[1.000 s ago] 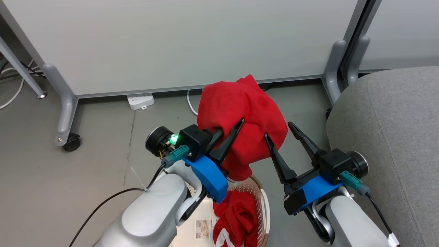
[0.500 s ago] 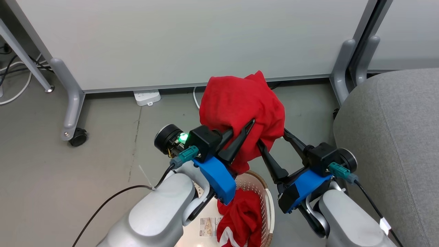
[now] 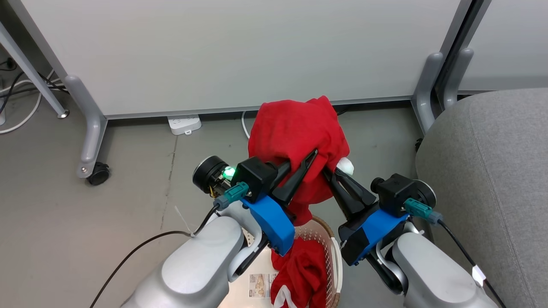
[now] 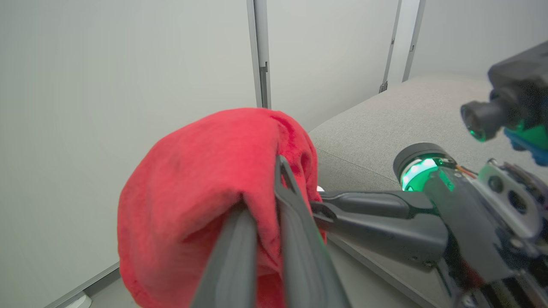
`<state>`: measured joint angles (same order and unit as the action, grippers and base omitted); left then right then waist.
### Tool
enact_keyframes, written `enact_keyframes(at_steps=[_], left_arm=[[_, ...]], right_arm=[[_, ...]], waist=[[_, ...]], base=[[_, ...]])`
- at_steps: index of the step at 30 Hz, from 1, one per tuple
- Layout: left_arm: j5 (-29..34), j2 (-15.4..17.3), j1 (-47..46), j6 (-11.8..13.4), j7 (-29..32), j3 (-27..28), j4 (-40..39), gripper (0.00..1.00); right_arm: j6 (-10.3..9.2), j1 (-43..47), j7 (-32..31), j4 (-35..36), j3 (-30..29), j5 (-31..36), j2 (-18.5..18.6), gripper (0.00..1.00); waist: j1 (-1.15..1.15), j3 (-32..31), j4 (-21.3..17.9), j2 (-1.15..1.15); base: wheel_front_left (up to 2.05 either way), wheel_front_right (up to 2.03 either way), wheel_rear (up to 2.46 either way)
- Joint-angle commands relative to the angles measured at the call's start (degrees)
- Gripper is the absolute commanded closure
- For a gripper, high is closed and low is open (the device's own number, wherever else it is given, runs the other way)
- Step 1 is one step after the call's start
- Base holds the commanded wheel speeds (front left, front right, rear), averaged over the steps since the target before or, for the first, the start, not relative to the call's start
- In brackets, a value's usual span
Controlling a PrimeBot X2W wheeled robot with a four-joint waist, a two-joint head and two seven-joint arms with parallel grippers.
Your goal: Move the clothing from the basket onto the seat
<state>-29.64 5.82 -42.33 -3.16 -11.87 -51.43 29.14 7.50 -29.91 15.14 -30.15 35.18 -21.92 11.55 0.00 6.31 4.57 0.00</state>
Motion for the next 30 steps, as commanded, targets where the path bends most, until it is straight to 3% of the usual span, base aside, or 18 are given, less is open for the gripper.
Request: enact_keyframes(at_steps=[1,30], left_arm=[[-0.3,0.1,-0.3,0.1,-0.4,0.0,0.1,1.0],[-1.3,0.9,-0.9,0.6,-0.8,-0.8,0.8,1.0]], right_arm=[[-0.02,-0.6,0.0,0.4,0.4,-0.4,0.2,1.0],[-0.02,0.5,0.0,1.1,0.3,-1.1,0.8,1.0]], waist=[[0.0,-0.1,-0.1,0.0],[0.0,-0.2,-0.8,0.0]], base=[[0.0,0.0,0.0],[0.0,0.0,0.0]])
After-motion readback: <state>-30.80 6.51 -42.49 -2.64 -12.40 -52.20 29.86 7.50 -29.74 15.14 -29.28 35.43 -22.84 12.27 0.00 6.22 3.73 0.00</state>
